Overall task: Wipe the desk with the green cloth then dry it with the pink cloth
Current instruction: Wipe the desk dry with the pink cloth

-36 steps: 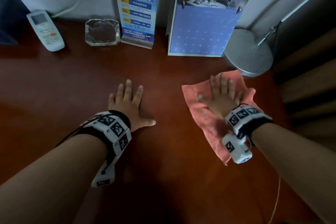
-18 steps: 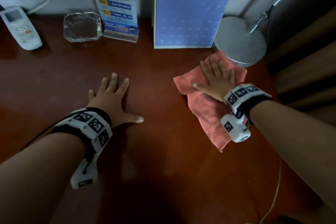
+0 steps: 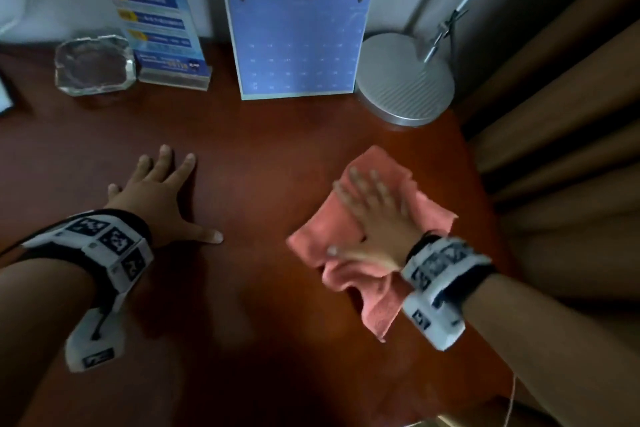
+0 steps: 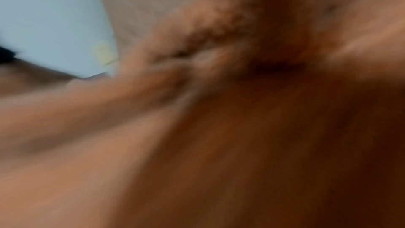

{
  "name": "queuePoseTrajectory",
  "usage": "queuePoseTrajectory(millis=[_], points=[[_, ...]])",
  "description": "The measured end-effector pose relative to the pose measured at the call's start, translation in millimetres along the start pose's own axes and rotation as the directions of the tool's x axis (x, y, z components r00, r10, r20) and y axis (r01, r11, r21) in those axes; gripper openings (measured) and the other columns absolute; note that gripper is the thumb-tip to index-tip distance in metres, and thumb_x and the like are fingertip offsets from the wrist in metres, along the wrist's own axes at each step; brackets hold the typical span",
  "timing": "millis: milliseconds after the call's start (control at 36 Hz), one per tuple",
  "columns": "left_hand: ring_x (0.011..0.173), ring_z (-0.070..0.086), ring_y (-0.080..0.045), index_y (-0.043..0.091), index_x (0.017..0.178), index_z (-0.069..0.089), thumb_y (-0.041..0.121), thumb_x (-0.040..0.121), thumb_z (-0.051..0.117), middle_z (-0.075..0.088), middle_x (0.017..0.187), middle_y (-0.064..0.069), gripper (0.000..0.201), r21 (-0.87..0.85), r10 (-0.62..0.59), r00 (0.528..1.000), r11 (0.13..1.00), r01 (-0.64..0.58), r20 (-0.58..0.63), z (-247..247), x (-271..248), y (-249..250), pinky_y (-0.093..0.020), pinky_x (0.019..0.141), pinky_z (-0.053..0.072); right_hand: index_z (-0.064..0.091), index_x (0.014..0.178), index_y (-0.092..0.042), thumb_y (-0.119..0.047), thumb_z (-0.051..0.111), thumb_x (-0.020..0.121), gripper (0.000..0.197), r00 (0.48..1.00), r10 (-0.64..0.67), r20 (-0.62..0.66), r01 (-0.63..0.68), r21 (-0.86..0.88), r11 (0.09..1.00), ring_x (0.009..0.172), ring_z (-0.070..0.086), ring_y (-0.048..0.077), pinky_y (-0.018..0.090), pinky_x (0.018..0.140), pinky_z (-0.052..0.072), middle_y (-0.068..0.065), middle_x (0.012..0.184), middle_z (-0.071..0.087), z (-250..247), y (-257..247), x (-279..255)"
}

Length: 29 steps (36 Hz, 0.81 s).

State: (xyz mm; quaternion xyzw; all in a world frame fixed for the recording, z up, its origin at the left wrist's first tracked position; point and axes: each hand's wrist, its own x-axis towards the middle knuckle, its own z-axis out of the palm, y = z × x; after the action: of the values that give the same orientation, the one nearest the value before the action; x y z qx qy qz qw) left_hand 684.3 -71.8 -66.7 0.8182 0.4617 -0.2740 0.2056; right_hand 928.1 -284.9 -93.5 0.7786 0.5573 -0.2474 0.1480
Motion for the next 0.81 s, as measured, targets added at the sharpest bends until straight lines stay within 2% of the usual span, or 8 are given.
queuePoseTrajectory(millis=[167,389,472,556,583,639,722,806], points=[[0.144,-0.016,-0.019,0.040,0.146,-0.016,0.085,0.035,0.063,-0.025,0.155,0.008,0.144,0.013,0.006,1.000,1.000,-0.006,-0.025,3,0,-1,-0.060,0.112,0.012,-0.017,0.148,-0.038,-0.079,0.032,0.081,0.093,0.898,0.440,0.000,-0.424,0.267,0.865,0.144,-0.022,0.025,0.060,0.114,-0.005,-0.008,0.156,-0.027,-28,80,29],[0.144,-0.015,-0.021,0.039,0.146,-0.016,0.084,0.037,0.064,-0.025,0.155,0.007,0.143,0.037,-0.002,1.000,0.999,0.002,-0.008,1,-2,1,-0.060,0.112,0.013,-0.015,0.150,-0.029,-0.074,0.034,0.085,0.093,0.823,0.569,-0.007,-0.523,0.384,0.761,0.142,-0.026,0.032,0.061,0.112,-0.008,0.004,0.157,-0.027,-31,51,41],[0.145,-0.012,-0.023,0.035,0.148,-0.013,0.082,0.040,0.067,-0.022,0.156,0.003,0.143,0.087,-0.025,1.000,0.996,0.026,-0.009,-3,-1,6,-0.060,0.112,0.013,-0.010,0.153,-0.020,-0.076,0.026,0.084,0.095,0.899,0.434,-0.052,-0.400,0.301,0.866,0.143,-0.024,0.034,0.058,0.114,-0.011,0.010,0.158,-0.021,-31,11,38],[0.145,-0.014,-0.023,0.031,0.149,-0.010,0.081,0.041,0.070,-0.022,0.156,0.000,0.143,0.172,-0.025,0.999,0.985,0.032,-0.046,-6,-1,17,-0.062,0.111,0.011,-0.015,0.151,-0.019,-0.083,-0.002,0.065,0.108,0.980,0.197,-0.034,-0.184,0.225,0.957,0.140,-0.032,0.028,0.052,0.100,-0.033,0.000,0.155,-0.029,-35,-45,24],[0.144,-0.016,-0.023,0.032,0.149,-0.010,0.079,0.042,0.071,-0.023,0.156,0.000,0.143,0.183,-0.009,0.998,0.983,0.019,-0.057,-7,-1,22,-0.062,0.110,0.010,-0.017,0.150,-0.022,-0.081,-0.001,0.071,0.100,0.992,0.119,-0.031,-0.112,0.179,0.978,0.138,-0.034,0.025,0.049,0.096,-0.034,-0.006,0.151,-0.033,-33,-61,22],[0.144,-0.017,-0.023,0.033,0.149,-0.012,0.074,0.046,0.074,-0.026,0.155,0.000,0.141,0.182,0.035,0.997,0.983,-0.022,-0.070,-8,0,33,-0.061,0.111,0.008,-0.019,0.148,-0.034,-0.076,0.020,0.083,0.087,1.000,-0.007,-0.021,0.009,0.117,0.993,0.138,-0.035,0.026,0.055,0.098,-0.031,-0.010,0.150,-0.036,-23,-87,18],[0.144,-0.017,-0.023,0.032,0.149,-0.012,0.062,0.056,0.076,-0.027,0.154,0.001,0.132,0.196,0.114,0.992,0.976,-0.100,-0.062,-7,0,56,-0.057,0.114,0.009,-0.015,0.145,-0.047,-0.078,0.040,0.077,0.093,0.995,-0.096,-0.003,0.096,0.081,0.992,0.139,-0.034,0.025,0.062,0.102,-0.023,-0.010,0.154,-0.032,-8,-91,15],[0.144,-0.017,-0.021,0.031,0.149,-0.015,0.060,0.059,0.075,-0.027,0.154,0.003,0.130,0.189,0.147,0.989,0.971,-0.144,-0.005,-1,1,74,-0.055,0.114,0.009,-0.011,0.147,-0.046,-0.077,0.043,0.077,0.094,0.988,-0.147,-0.037,0.148,0.038,0.988,0.142,-0.028,0.018,0.058,0.103,-0.025,-0.014,0.156,-0.025,-10,-61,12]])
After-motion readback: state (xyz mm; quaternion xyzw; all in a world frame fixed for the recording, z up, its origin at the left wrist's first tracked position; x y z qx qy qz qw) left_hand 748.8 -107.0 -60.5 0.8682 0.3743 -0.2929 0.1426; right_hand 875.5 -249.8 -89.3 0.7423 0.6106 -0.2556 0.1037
